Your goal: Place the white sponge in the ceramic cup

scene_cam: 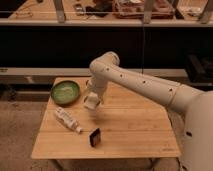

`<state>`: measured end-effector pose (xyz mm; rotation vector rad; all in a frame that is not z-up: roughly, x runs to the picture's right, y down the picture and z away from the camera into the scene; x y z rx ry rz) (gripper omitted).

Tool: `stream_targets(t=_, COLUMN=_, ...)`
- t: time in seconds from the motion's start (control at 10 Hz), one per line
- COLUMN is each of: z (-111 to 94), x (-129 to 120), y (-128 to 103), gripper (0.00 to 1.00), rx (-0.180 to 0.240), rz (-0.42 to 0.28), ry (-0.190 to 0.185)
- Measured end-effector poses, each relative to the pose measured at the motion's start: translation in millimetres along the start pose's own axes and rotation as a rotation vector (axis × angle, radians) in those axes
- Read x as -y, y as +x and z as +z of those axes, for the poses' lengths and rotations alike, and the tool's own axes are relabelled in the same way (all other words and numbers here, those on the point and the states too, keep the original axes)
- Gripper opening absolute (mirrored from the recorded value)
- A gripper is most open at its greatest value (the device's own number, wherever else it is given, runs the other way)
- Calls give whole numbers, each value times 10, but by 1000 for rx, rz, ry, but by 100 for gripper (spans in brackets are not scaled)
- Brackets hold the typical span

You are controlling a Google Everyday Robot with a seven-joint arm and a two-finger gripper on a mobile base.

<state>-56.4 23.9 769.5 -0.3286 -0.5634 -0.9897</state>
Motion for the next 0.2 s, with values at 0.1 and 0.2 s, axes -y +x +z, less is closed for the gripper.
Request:
stream_targets(t=0.1, z=-126, x=-47, y=116, gripper=80, rx=20, rz=49, ry=29)
stream_targets(t=0.2, z=-257, x=-139, y=282, gripper=80, rx=27, rz=111, ry=54)
